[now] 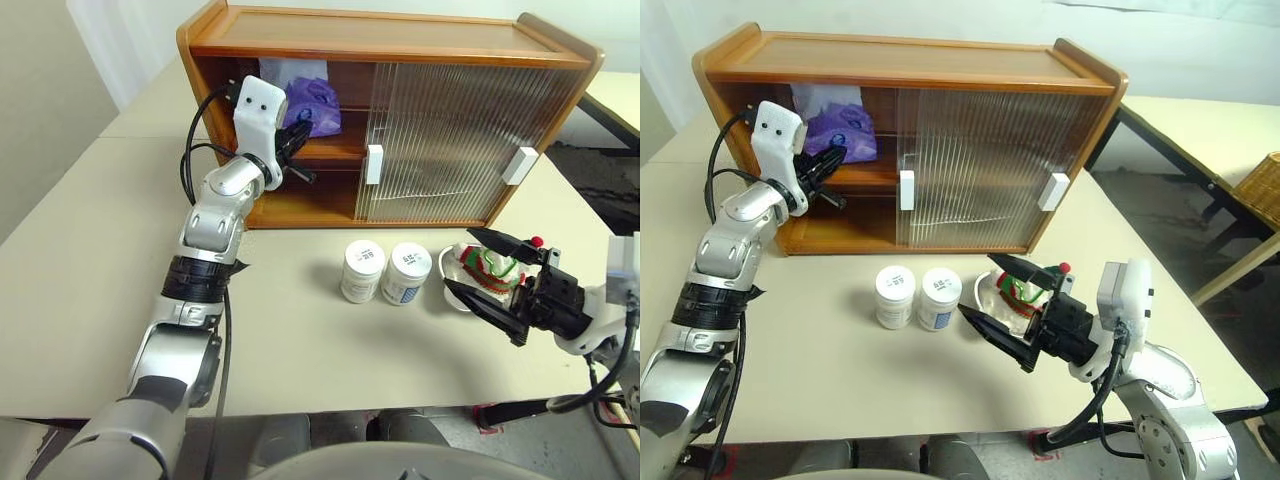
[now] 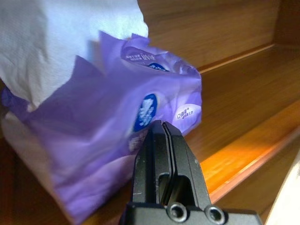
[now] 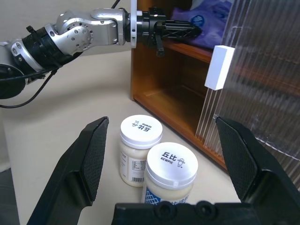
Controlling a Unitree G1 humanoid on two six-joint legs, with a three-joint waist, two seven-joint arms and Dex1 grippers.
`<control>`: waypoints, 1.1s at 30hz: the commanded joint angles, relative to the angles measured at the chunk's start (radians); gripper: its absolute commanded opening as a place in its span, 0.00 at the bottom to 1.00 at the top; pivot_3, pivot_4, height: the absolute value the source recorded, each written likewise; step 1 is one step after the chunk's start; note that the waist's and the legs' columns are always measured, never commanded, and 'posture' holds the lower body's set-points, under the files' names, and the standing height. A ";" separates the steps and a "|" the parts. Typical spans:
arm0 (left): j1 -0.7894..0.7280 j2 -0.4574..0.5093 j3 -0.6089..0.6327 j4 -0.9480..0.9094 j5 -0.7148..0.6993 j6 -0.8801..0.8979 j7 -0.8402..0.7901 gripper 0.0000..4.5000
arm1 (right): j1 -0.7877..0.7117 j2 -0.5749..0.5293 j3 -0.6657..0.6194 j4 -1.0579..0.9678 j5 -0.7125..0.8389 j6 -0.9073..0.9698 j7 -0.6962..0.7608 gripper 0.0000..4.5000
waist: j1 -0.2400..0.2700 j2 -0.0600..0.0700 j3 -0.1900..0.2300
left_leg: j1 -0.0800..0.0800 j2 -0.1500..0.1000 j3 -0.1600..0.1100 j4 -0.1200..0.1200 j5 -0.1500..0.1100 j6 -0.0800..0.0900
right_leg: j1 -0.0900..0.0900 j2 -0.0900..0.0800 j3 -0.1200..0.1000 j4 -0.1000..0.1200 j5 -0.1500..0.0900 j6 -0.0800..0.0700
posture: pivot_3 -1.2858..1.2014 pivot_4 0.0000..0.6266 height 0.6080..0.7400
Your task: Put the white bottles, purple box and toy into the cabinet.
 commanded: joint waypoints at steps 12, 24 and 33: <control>0.052 0.074 0.074 -0.132 -0.151 -0.009 -0.214 0.05 | -0.026 -0.029 -0.017 -0.022 0.027 0.048 -0.022 1.00 | -0.006 0.000 0.000 | -0.001 0.000 0.000 0.000 0.000 0.000 | -0.001 0.000 0.000 0.000 -0.001 0.000 | 0.54 0.00 1.00; 0.267 0.292 0.105 -0.188 -0.340 -0.073 -0.661 0.90 | -0.020 -0.068 -0.030 0.025 0.043 0.022 0.112 1.00 | -0.002 0.002 -0.001 | -0.008 0.002 -0.001 0.000 0.000 0.000 | -0.008 0.000 0.000 0.001 -0.003 -0.007 | 0.54 0.00 1.00; 0.347 0.308 0.024 -0.091 -0.269 -0.241 -0.830 0.99 | -0.071 -0.104 -0.007 -0.001 0.066 0.079 0.116 1.00 | 0.000 0.008 -0.005 | -0.008 0.002 -0.005 0.001 0.000 0.000 | -0.009 -0.001 -0.001 0.001 -0.001 -0.009 | 0.54 0.00 1.00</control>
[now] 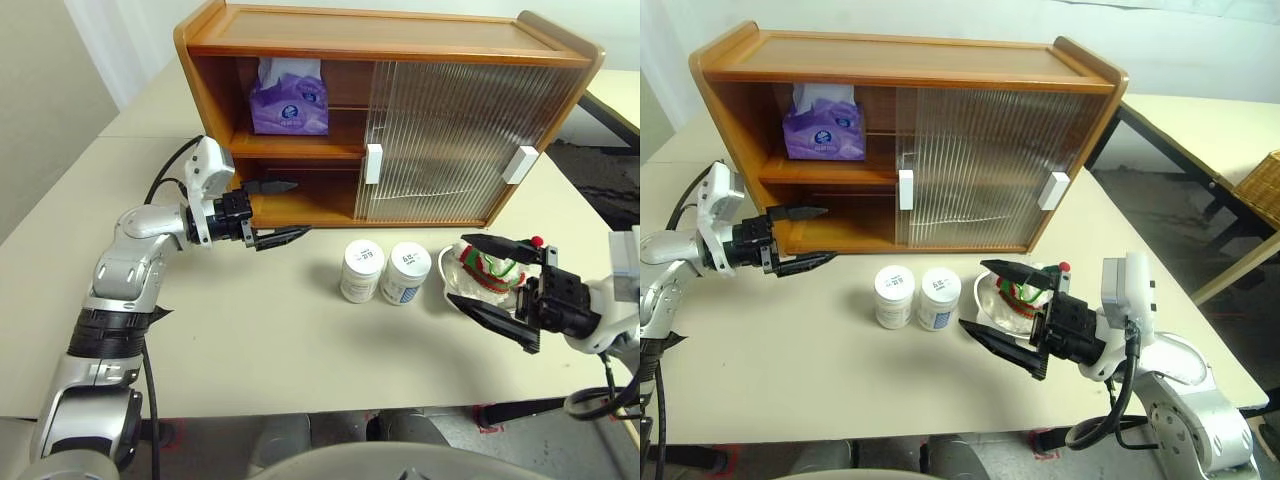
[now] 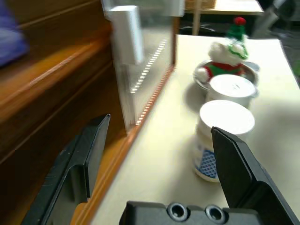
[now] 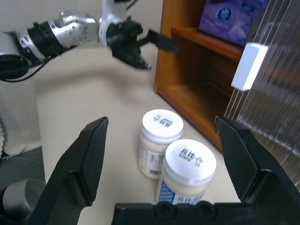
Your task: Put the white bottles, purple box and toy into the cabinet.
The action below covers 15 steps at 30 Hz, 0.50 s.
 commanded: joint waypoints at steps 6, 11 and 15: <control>0.048 -0.001 -0.092 0.083 0.045 -0.140 -0.135 0.99 | -0.014 -0.017 0.006 -0.029 0.009 0.043 -0.020 1.00 | 0.000 0.004 -0.003 | -0.001 0.000 -0.009 0.000 0.000 0.000 | -0.001 0.000 -0.001 0.000 0.000 0.000 | 0.54 0.00 1.00; 0.042 -0.017 -0.151 0.124 0.056 -0.103 -0.184 0.99 | -0.029 -0.015 0.019 -0.024 -0.003 0.041 -0.018 1.00 | -0.002 0.008 -0.005 | -0.001 0.000 -0.009 0.000 0.000 0.000 | -0.001 0.000 0.000 0.000 0.000 0.000 | 0.54 0.00 1.00; 0.050 -0.031 -0.187 0.118 0.045 -0.058 -0.210 0.99 | -0.028 -0.014 0.030 -0.023 -0.017 0.035 -0.016 1.00 | -0.003 0.008 -0.005 | -0.002 0.000 -0.009 0.000 0.000 0.000 | -0.001 0.000 -0.001 0.000 0.000 0.001 | 0.54 0.00 1.00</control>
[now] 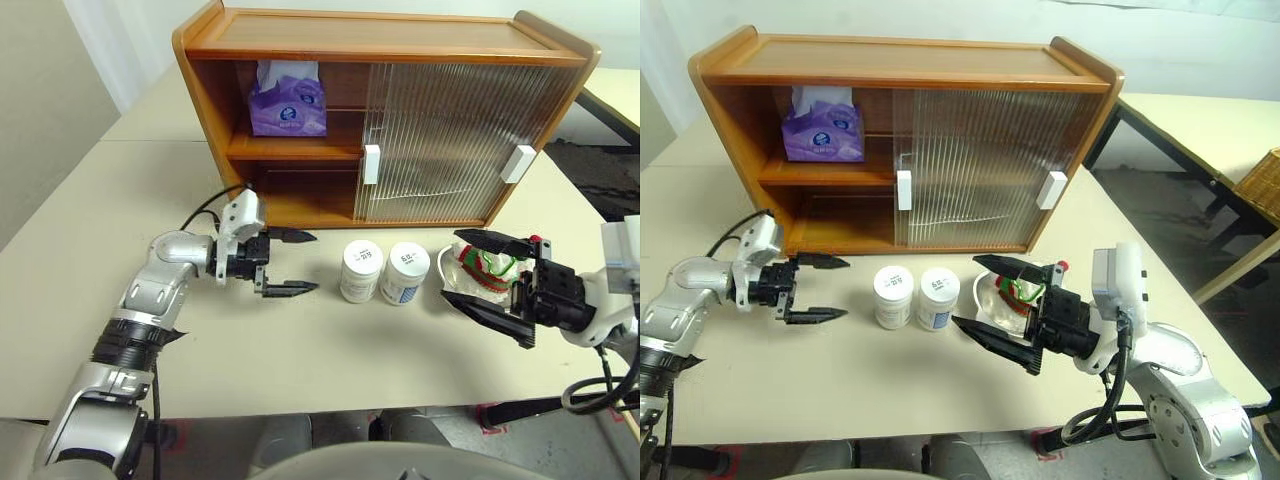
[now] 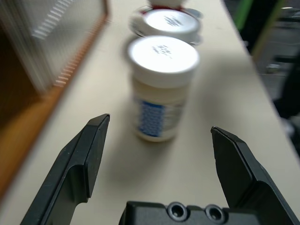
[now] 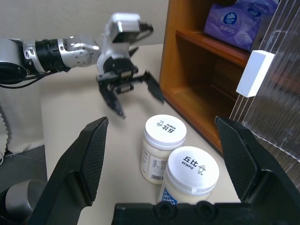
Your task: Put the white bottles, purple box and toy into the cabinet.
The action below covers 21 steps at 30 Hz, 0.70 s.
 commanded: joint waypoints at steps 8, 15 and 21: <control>-0.028 -0.090 -0.087 0.067 0.071 0.002 0.027 0.99 | 0.025 0.004 0.009 -0.009 -0.027 -0.013 0.002 1.00 | -0.003 0.002 -0.001 | 0.000 0.000 0.000 0.000 0.000 0.000 | 0.000 0.000 0.001 0.000 0.000 0.002 | 0.53 0.00 1.00; -0.055 -0.112 -0.129 0.127 0.154 -0.032 0.059 0.99 | 0.046 0.009 0.004 0.008 -0.039 -0.040 0.020 1.00 | -0.008 0.005 -0.003 | 0.000 -0.001 0.003 0.000 0.000 0.000 | 0.001 0.000 0.000 0.000 -0.001 0.005 | 0.53 0.00 1.00; -0.064 -0.143 -0.163 0.166 0.196 -0.060 0.069 0.99 | 0.057 0.015 0.003 0.028 -0.049 -0.065 0.042 1.00 | -0.009 0.005 -0.003 | 0.000 -0.001 0.003 0.000 0.000 0.000 | 0.001 0.000 0.000 0.000 -0.003 0.008 | 0.53 0.00 1.00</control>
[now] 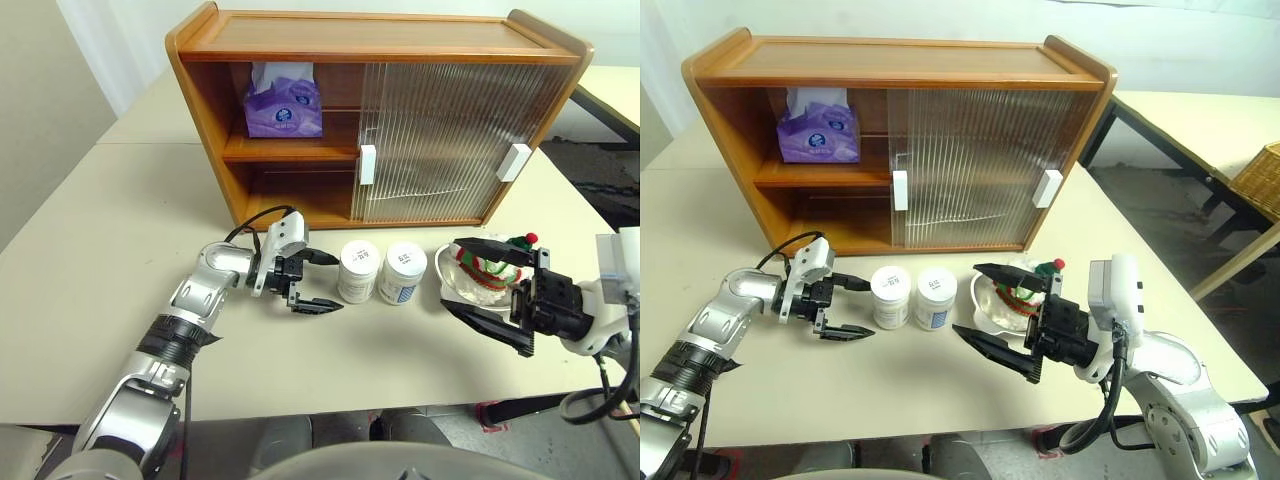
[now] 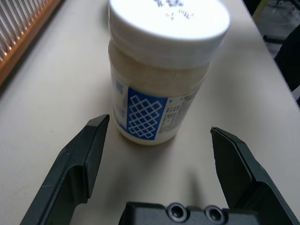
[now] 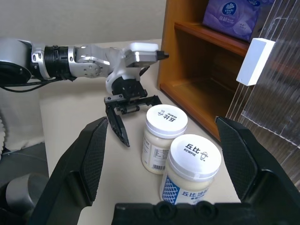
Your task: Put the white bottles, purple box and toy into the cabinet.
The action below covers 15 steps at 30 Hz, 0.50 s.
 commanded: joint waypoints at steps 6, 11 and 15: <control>-0.022 -0.066 -0.021 0.048 0.032 -0.010 0.043 0.99 | 0.029 0.001 -0.005 0.039 -0.019 -0.041 0.039 1.00 | 0.000 0.000 0.000 | 0.000 0.000 0.000 0.000 0.000 0.000 | 0.000 0.000 0.000 0.000 0.000 0.002 | 0.53 0.00 1.00; -0.019 -0.080 -0.026 0.063 0.038 -0.021 0.050 0.99 | 0.052 0.001 -0.013 0.052 -0.025 -0.059 0.055 1.00 | 0.000 0.001 0.000 | 0.000 0.000 0.004 0.000 0.000 0.000 | 0.001 0.000 -0.001 0.000 0.001 0.005 | 0.53 0.00 1.00; -0.015 -0.087 -0.028 0.078 0.037 -0.022 0.050 0.99 | 0.059 0.001 -0.012 0.061 -0.031 -0.069 0.062 1.00 | 0.000 0.001 0.000 | 0.000 0.000 0.004 0.000 0.000 0.000 | 0.001 0.000 0.000 0.000 0.000 0.003 | 0.53 0.00 1.00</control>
